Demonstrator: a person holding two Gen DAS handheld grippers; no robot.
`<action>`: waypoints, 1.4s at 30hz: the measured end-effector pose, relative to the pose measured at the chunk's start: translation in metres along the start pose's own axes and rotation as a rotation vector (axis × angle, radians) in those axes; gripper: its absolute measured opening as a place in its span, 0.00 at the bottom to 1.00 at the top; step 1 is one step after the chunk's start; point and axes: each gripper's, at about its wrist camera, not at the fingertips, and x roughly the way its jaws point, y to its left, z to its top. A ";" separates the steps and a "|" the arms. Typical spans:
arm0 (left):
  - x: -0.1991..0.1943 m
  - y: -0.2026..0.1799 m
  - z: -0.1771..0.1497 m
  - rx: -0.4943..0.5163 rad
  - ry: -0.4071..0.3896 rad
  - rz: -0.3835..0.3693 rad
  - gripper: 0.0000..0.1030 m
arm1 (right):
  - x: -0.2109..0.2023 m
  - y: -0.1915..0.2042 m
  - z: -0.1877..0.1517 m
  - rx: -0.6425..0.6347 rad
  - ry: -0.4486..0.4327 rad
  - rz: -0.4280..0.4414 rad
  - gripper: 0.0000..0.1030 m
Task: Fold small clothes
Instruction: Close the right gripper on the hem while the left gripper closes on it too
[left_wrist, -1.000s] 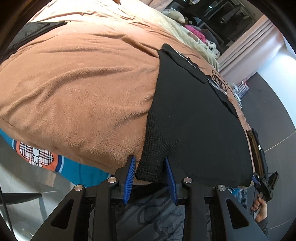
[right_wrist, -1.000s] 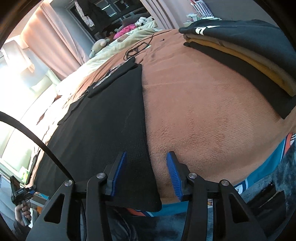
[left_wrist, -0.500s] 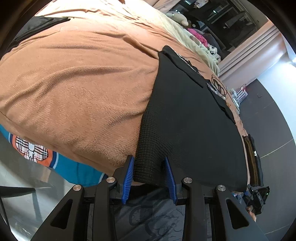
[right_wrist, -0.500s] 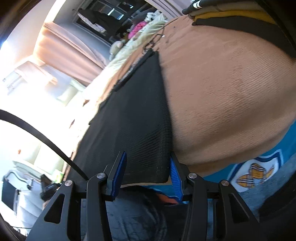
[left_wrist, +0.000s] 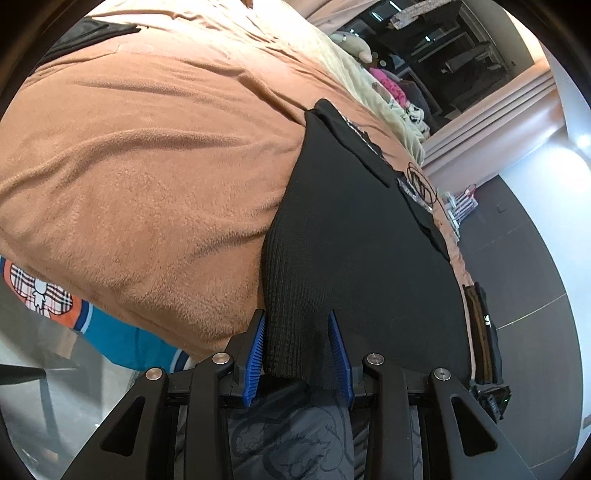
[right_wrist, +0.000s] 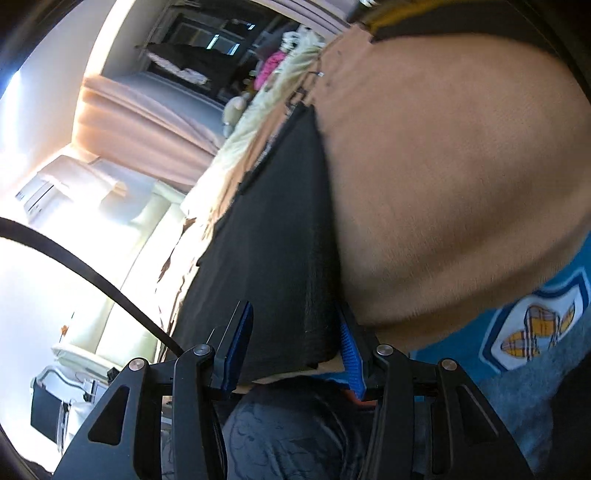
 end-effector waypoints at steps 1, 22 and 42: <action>0.000 0.000 0.001 -0.001 -0.002 0.000 0.34 | 0.001 0.002 -0.002 0.009 0.004 -0.002 0.42; -0.008 0.020 -0.006 -0.051 0.004 0.015 0.34 | -0.015 0.013 -0.004 0.012 -0.111 -0.020 0.03; -0.026 0.027 -0.004 -0.194 -0.074 -0.233 0.55 | -0.020 0.055 0.002 -0.072 -0.134 -0.040 0.02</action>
